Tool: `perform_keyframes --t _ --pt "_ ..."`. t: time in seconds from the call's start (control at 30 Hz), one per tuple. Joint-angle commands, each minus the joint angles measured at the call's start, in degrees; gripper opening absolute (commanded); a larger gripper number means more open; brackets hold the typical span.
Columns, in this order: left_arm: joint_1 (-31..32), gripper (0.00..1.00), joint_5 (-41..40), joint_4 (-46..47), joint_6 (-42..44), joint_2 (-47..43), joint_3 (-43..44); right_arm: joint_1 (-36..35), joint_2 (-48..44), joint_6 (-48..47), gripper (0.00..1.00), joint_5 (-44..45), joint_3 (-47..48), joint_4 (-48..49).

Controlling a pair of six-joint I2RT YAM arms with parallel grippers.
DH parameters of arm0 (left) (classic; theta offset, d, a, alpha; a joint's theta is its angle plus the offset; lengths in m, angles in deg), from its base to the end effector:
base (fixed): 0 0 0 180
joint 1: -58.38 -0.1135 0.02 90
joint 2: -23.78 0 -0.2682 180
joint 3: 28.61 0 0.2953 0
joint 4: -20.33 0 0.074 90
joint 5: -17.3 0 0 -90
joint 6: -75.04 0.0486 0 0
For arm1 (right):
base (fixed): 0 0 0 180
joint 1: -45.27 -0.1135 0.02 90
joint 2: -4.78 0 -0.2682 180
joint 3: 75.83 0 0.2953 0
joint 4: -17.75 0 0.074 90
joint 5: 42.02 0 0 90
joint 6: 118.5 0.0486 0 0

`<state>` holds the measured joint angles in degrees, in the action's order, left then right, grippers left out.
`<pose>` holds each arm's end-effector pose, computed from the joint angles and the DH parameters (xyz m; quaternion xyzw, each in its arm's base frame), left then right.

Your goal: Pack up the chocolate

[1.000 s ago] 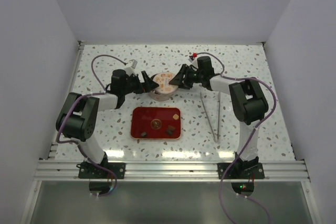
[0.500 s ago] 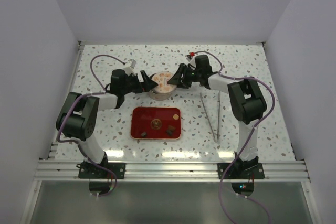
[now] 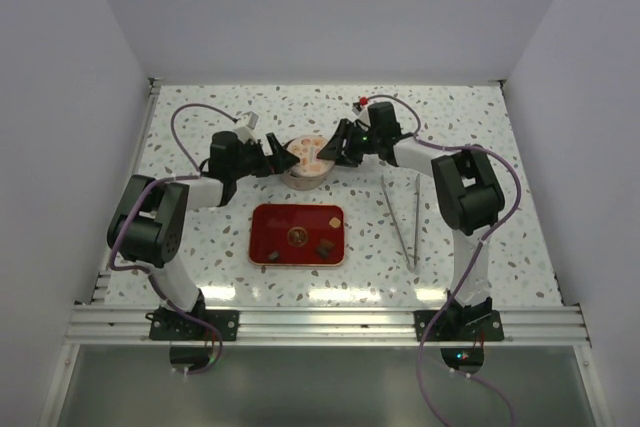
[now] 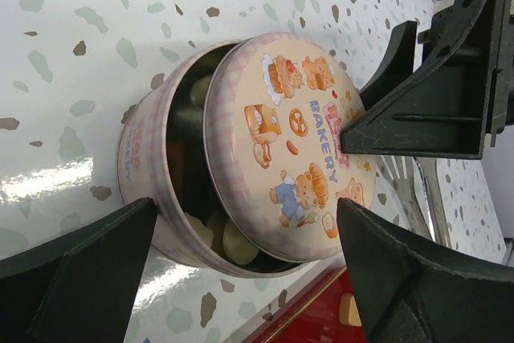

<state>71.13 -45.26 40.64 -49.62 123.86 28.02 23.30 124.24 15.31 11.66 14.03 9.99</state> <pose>0.3745 -0.1077 0.1284 -0.0258 0.8208 -0.3964 0.4105 0.4516 0.2132 0.1325 0.0257 0.8624 0.4634 0.2021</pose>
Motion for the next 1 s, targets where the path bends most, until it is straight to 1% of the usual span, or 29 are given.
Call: perform_keyframes --t 0.0,0.43,0.5,0.97 --pt "0.34 1.00 2.53 2.60 1.08 0.56 2.29 -1.75 0.86 -1.01 0.52 0.28 2.73 -0.10" --pt "0.34 1.00 3.06 1.45 2.13 0.74 3.08 -2.19 0.78 -3.90 0.54 1.95 6.24 -3.79" --pt "0.34 1.00 3.32 1.45 2.22 0.83 3.17 -2.28 0.95 -4.00 0.54 2.30 7.03 -5.54" --pt "0.34 1.00 3.67 0.93 3.10 1.09 3.78 -2.81 3.58 -7.60 0.56 5.02 12.13 -10.64"
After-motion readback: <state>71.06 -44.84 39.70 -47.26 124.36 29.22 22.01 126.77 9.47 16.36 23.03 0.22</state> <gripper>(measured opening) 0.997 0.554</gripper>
